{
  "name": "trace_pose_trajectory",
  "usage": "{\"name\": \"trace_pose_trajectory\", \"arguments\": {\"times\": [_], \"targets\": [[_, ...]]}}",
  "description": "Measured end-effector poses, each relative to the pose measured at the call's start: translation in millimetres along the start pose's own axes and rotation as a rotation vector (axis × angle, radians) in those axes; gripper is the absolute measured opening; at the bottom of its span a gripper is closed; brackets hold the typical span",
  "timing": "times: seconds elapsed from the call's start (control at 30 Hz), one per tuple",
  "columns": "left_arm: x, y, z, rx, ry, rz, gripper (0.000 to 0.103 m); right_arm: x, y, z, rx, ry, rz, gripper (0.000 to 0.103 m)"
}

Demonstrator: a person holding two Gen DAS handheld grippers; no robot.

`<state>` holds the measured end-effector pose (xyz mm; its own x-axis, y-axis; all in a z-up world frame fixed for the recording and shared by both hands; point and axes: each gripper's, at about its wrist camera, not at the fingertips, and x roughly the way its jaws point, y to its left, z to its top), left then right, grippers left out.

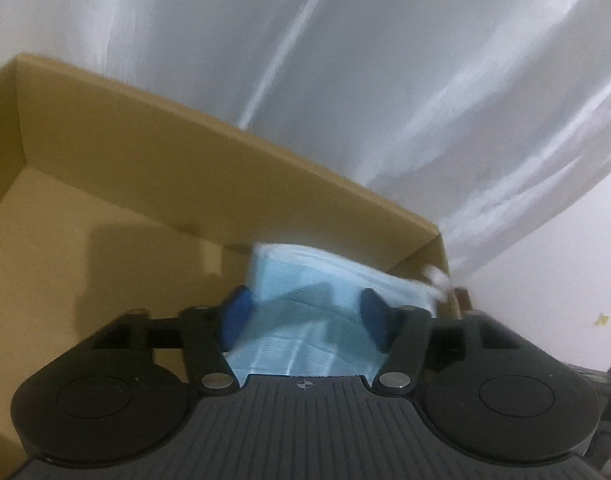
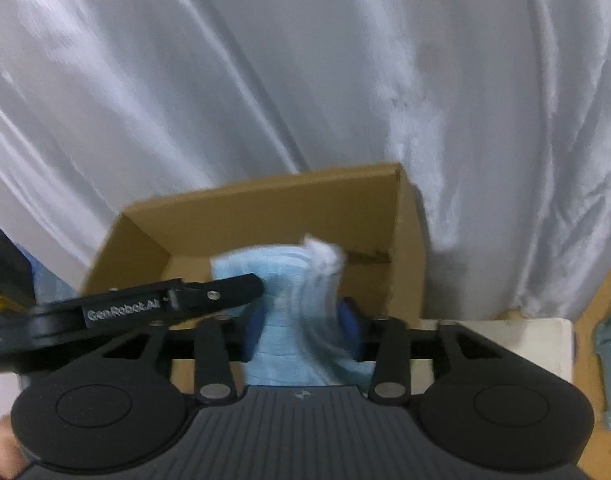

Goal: Organize objects
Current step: 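Carry the towel over the cardboard box and open the right gripper, then withdraw the right gripper from the box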

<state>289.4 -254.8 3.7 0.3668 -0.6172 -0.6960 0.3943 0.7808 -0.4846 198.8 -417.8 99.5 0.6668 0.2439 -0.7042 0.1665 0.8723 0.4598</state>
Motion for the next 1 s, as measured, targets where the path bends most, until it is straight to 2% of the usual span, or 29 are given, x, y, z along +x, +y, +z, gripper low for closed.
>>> {"name": "trace_pose_trajectory", "arguments": {"times": [0.13,0.37,0.5,0.57,0.7,0.77,0.83,0.9,1.0], "targets": [[-15.4,-7.5,-3.5,0.015,-0.014,0.02,0.072,-11.0,6.9,-4.2,-0.018,-0.037,-0.054,0.063],[-38.1,-7.5,-2.3,0.01,-0.038,0.038,0.085,-34.7,15.1,-12.4,-0.014,-0.075,-0.038,0.063],[-48.6,-28.4,-0.4,0.033,-0.061,0.05,0.091,-57.7,23.6,-20.9,-0.038,-0.123,-0.03,0.066],[-64.8,-32.5,-5.1,0.066,-0.081,0.05,0.096,-74.5,25.5,-27.2,-0.048,-0.148,-0.028,0.075],[-104.2,-43.8,-21.0,0.118,-0.128,0.062,0.101,-103.8,29.7,-43.5,-0.073,-0.182,-0.034,0.079],[-129.9,-44.5,-31.8,0.125,-0.158,0.074,0.102,-119.8,33.5,-53.2,-0.074,-0.198,-0.024,0.092],[-157.0,-41.0,-45.1,0.121,-0.187,0.07,0.102,-135.1,39.2,-65.3,-0.084,-0.22,0.003,0.099],[-175.5,-39.2,-56.6,0.132,-0.197,0.092,0.102,-144.9,46.6,-76.7,-0.102,-0.233,0.018,0.101],[-195.6,-38.9,-78.7,0.174,-0.214,0.171,0.102,-154.3,61.0,-96.4,-0.139,-0.248,0.031,0.103]]}}
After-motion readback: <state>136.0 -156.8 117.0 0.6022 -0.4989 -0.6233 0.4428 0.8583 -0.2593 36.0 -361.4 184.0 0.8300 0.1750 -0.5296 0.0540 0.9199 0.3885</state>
